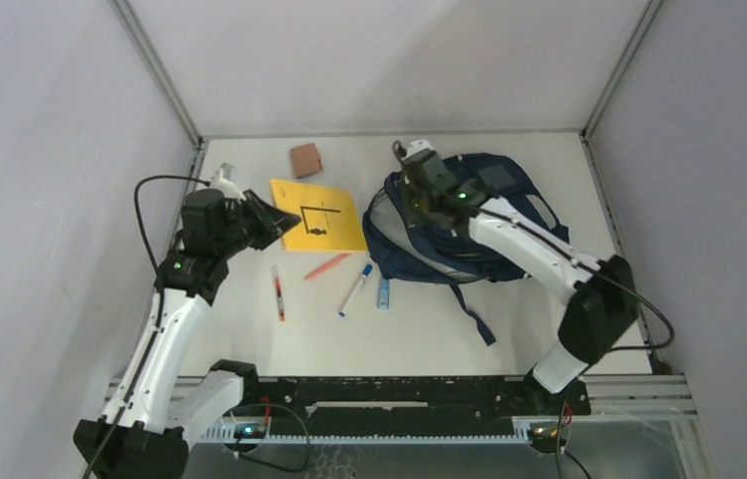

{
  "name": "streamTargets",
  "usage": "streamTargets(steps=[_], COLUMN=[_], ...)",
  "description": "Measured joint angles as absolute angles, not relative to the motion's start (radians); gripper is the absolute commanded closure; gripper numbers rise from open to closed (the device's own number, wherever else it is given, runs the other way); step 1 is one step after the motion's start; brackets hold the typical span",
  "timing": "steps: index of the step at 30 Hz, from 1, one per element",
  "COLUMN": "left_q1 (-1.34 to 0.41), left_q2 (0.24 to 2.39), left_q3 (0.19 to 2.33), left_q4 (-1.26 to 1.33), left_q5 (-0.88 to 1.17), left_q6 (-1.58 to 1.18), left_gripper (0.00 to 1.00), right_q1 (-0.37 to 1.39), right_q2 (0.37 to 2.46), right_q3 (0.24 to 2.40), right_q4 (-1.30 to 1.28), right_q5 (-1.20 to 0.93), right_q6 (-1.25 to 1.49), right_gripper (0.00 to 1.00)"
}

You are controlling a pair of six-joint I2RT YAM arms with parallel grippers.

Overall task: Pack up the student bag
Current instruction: Place the book in the student bag.

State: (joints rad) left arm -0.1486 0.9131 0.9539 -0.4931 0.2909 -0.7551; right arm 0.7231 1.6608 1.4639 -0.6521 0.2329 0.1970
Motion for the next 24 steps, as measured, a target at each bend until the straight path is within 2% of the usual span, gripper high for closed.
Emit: streamTargets(steps=[6, 14, 24], left_q1=[-0.192, -0.295, -0.386], left_q2=[0.98, 1.15, 1.503], left_q3=[0.911, 0.873, 0.839], left_q4=[-0.358, -0.08, 0.333], left_q5=[0.329, 0.326, 0.329], left_q6=[-0.834, -0.971, -1.233], left_gripper=[1.0, 1.0, 1.0], right_q1=[0.636, 0.563, 0.52], right_q2=[1.523, 1.516, 1.518], right_q3=[1.427, 1.401, 1.401], right_q4=[-0.61, -0.58, -0.55], right_q5=[0.075, -0.106, -0.206], right_q6=[0.261, 0.317, 0.348], right_gripper=[1.0, 1.0, 1.0])
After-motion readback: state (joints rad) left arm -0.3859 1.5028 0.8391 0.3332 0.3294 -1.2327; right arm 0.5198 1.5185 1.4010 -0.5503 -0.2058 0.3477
